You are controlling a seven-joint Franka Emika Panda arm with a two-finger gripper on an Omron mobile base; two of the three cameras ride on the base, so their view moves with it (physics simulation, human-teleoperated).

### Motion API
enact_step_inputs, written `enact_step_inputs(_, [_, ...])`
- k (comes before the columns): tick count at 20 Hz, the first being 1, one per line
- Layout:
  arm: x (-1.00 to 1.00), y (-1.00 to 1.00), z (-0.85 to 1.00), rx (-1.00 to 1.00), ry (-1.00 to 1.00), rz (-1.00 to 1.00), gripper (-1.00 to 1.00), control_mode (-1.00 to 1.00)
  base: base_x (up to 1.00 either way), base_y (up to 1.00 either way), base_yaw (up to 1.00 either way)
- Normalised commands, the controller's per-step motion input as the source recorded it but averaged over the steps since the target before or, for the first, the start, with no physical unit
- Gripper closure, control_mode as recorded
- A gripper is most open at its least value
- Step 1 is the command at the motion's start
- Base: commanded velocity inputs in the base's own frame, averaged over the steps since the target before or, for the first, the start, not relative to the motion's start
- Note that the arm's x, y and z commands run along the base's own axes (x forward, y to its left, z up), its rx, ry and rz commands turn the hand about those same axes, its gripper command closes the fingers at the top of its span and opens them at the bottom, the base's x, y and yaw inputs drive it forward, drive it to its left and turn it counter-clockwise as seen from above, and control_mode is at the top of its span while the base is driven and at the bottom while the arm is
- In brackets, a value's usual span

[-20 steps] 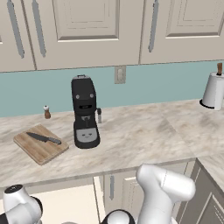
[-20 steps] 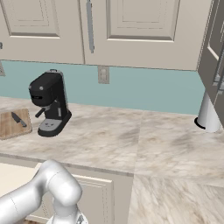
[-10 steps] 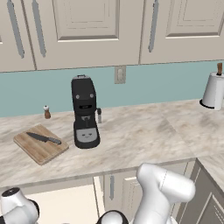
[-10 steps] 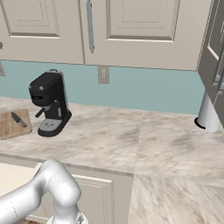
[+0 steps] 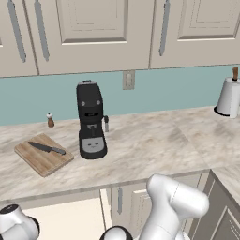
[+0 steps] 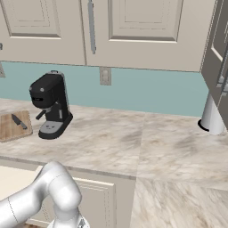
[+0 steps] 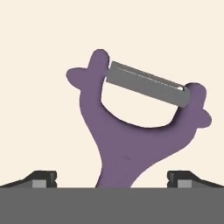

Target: Open the drawer on the left and place the cutting tools on the cutting board.

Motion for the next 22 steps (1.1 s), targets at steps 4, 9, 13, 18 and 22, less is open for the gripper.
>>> enact_step_inputs(4, [0.00, 0.06, -0.13, 0.00, 0.00, 0.00, -1.00, -1.00, 0.00, 0.00, 0.00])
enact_step_inputs(9, [-0.08, 0.08, -0.10, 0.00, 0.00, 0.00, 1.00, -1.00, 0.00, 0.00, 0.00])
enact_step_inputs(13, [-0.28, 0.06, 0.00, 0.00, 0.00, -0.02, 1.00, -1.00, 0.00, 0.00, 0.00])
enact_step_inputs(18, [-0.58, -0.09, 0.16, 0.00, -0.02, -0.04, 1.00, -1.00, 0.00, 0.00, 0.00])
enact_step_inputs(22, [-0.72, -0.22, 0.71, 0.00, -0.10, -0.04, 1.00, -1.00, 0.00, 0.00, 0.00])
